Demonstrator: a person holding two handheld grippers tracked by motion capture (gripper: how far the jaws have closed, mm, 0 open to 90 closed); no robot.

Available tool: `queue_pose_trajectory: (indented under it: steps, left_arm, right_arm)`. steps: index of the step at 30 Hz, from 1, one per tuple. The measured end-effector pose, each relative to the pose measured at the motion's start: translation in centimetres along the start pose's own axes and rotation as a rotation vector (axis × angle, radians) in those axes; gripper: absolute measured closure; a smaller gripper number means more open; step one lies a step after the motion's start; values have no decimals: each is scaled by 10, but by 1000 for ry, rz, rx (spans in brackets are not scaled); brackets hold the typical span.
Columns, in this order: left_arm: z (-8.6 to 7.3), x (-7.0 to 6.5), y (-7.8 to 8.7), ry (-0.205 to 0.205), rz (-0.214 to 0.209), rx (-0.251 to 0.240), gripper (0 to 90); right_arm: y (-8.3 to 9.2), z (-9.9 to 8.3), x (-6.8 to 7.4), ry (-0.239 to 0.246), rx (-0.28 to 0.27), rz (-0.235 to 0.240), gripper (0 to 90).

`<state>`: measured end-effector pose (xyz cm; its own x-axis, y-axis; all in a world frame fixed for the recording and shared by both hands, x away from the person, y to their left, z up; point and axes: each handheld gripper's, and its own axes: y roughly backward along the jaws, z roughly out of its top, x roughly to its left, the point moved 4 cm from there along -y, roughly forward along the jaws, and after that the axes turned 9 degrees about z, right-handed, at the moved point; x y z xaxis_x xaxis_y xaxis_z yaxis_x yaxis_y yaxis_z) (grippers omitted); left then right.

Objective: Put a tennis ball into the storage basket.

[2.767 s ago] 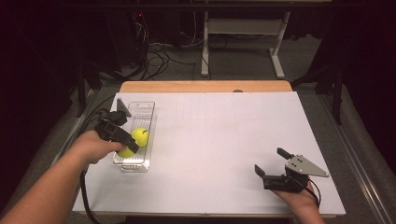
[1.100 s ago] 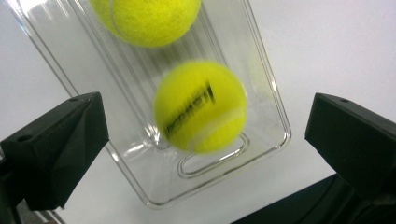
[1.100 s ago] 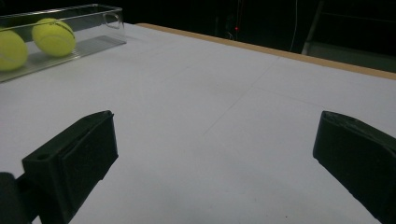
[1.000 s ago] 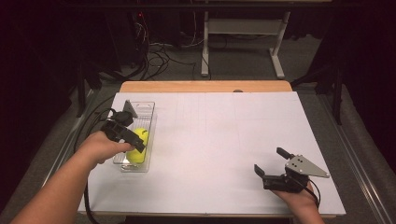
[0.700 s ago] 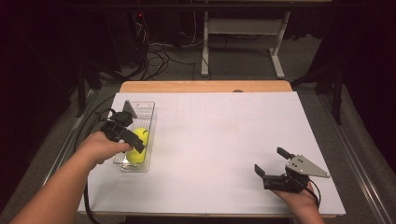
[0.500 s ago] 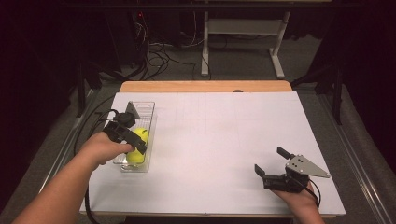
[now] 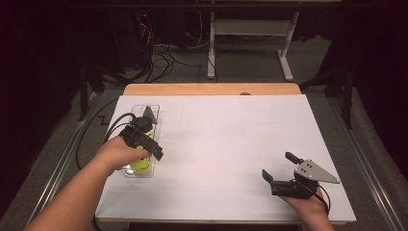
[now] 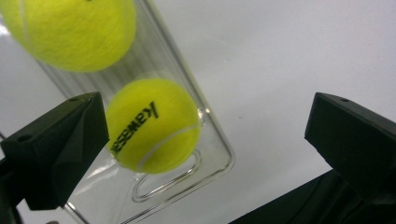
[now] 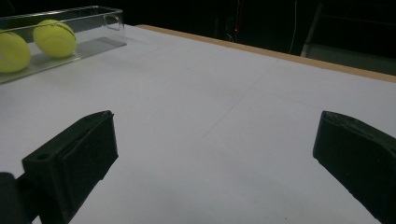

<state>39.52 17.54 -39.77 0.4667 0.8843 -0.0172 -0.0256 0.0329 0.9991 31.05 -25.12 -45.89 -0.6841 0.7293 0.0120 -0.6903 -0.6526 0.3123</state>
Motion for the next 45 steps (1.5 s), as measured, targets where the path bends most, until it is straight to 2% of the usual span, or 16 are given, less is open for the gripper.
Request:
queue_pose_trajectory:
  steps: [11, 16, 20, 24, 30, 33, 37, 41, 45]
  left_arm:
    - [14, -36, 4, -57, 6, -9, 7]
    - [20, -50, 4, -70, 5, -22, 7]
    - [24, -61, 4, -96, 4, -21, 7]
    - [26, -67, 5, -105, 3, -24, 7]
    - [29, -70, 8, -106, 12, -31, 7]
    - [29, -72, 9, -105, 1, -42, 7]
    - [28, -77, 0, -115, -16, -46, 7]
    - [28, -84, -17, -120, -29, -37, 7]
    - [29, -93, -30, -141, -24, -19, 7]
  right_arm:
    - [0, 0, 1, 2, 1, 4, 1]
    - [0, 0, 0, 0, -1, 1, 1]
    - [0, 0, -1, 0, -1, 2, 1]
    - [0, 0, 0, -1, -1, 2, 1]
    - [0, 0, 0, -3, 1, 2, 1]
    - [0, 0, 0, -2, 0, 2, 1]
    - [0, 0, 0, -2, -1, 2, 1]
    - [0, -1, 0, -2, 1, 3, 1]
    - [0, -1, 0, -3, 2, 2, 1]
